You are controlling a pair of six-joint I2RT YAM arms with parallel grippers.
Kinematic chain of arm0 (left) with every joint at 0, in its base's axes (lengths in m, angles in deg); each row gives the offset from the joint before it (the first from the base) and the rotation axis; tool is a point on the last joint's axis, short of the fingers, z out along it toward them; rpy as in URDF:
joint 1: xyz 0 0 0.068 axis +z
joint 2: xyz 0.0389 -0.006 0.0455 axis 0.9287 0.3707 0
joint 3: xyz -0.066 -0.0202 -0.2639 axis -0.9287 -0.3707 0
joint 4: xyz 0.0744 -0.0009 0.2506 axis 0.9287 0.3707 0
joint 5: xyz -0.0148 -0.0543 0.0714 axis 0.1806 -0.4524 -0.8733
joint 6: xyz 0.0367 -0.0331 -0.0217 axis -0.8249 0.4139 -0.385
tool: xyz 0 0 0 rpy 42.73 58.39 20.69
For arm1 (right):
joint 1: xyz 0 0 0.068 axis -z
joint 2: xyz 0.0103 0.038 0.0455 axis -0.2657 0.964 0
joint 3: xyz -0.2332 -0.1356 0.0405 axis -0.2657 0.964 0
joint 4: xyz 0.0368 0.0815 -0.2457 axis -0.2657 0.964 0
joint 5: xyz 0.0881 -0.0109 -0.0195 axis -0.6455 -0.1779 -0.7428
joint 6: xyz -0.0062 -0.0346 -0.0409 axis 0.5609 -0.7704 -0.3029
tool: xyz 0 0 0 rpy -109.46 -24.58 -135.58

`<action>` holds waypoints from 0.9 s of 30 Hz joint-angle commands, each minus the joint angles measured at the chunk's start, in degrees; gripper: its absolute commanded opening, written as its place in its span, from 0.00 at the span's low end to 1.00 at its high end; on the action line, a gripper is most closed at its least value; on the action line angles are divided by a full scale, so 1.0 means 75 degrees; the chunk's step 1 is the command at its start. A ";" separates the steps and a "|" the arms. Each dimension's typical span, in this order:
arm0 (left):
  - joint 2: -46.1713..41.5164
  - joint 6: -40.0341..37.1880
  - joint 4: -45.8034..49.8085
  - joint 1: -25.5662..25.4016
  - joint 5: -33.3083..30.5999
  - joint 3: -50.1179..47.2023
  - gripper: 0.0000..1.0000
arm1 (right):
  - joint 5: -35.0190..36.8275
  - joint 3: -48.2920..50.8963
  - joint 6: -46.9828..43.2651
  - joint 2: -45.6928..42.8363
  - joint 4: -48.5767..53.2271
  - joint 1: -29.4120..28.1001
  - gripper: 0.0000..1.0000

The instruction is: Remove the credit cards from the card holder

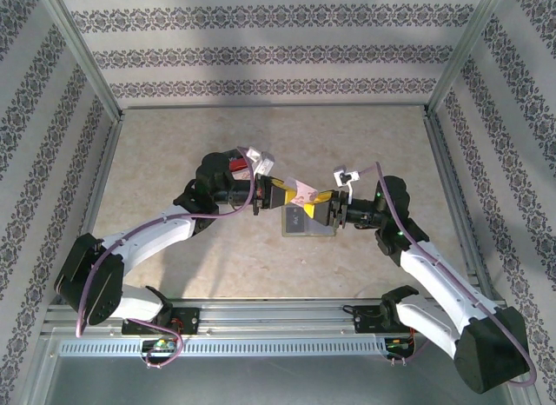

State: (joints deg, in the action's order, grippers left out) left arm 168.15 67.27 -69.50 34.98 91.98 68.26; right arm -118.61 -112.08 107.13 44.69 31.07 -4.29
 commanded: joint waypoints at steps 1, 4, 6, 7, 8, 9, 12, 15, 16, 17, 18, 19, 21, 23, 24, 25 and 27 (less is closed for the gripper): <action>-0.0051 0.0513 -0.1044 0.0069 0.0003 -0.0163 0.00 | 0.0102 -0.0045 0.0073 0.0057 -0.0540 -0.0216 0.34; 0.0035 0.0713 -0.1309 0.0073 0.0033 -0.0219 0.00 | 0.0179 -0.0135 0.0059 0.0134 -0.0588 -0.0336 0.20; 0.0063 0.0718 -0.1284 0.0074 0.0064 -0.0249 0.00 | 0.0194 -0.0153 0.0038 0.0151 -0.0606 -0.0372 0.13; 0.0079 0.0714 -0.1248 0.0075 0.0069 -0.0261 0.00 | 0.0210 -0.0158 0.0026 0.0127 -0.0611 -0.0393 0.09; 0.0088 0.0695 -0.1204 0.0085 0.0088 -0.0272 0.00 | 0.0217 -0.0155 0.0013 0.0110 -0.0594 -0.0396 0.06; 0.0079 0.0683 -0.1175 0.0086 0.0102 -0.0266 0.00 | 0.0214 -0.0150 -0.0010 0.0085 -0.0594 -0.0396 0.04; 0.0031 0.0607 -0.1004 0.0121 0.0119 -0.0287 0.00 | 0.0234 -0.0099 -0.0066 -0.0037 -0.0546 -0.0406 0.00; -0.0036 0.0465 -0.0684 0.0162 0.0155 -0.0221 0.12 | 0.0394 -0.0070 -0.0163 -0.0149 -0.0386 -0.0408 0.00; -0.0050 0.0401 -0.0558 0.0184 0.0181 -0.0171 0.23 | 0.0446 -0.0070 -0.0199 -0.0175 -0.0307 -0.0408 0.00; -0.0091 0.0329 -0.0375 0.0213 0.0192 -0.0115 0.37 | 0.0489 -0.0070 -0.0247 -0.0189 -0.0219 -0.0408 0.00; -0.0139 0.0232 -0.0177 0.0251 0.0192 -0.0043 0.45 | 0.0502 -0.0089 -0.0298 -0.0186 -0.0100 -0.0408 0.00; -0.0188 0.0131 0.0042 0.0292 0.0214 0.0048 0.49 | 0.0513 -0.0115 -0.0361 -0.0178 0.0028 -0.0408 0.00; -0.0384 -0.0300 0.0775 0.0408 0.0268 0.0341 0.59 | 0.0503 -0.0234 -0.0547 -0.0151 0.0482 -0.0406 0.00; -0.0590 -0.0988 0.1848 0.0492 0.0262 0.0756 0.64 | 0.0458 -0.0388 -0.0799 -0.0109 0.1001 -0.0408 0.00; -0.0699 -0.1471 0.2586 0.0510 0.0223 0.1042 0.67 | 0.0401 -0.0457 -0.0917 -0.0082 0.1257 -0.0409 0.00; -0.0767 -0.1928 0.3289 0.0519 0.0128 0.1320 0.69 | 0.0354 -0.0527 -0.1049 -0.0064 0.1502 -0.0419 0.00; -0.0775 -0.2812 0.4934 0.0518 -0.0116 0.2057 0.70 | 0.0317 -0.0723 -0.1399 -0.0055 0.2152 -0.0449 0.00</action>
State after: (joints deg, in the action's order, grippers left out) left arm 164.96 58.51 -50.71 38.37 92.07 77.07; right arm -115.44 -114.29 101.75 44.26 40.25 -6.89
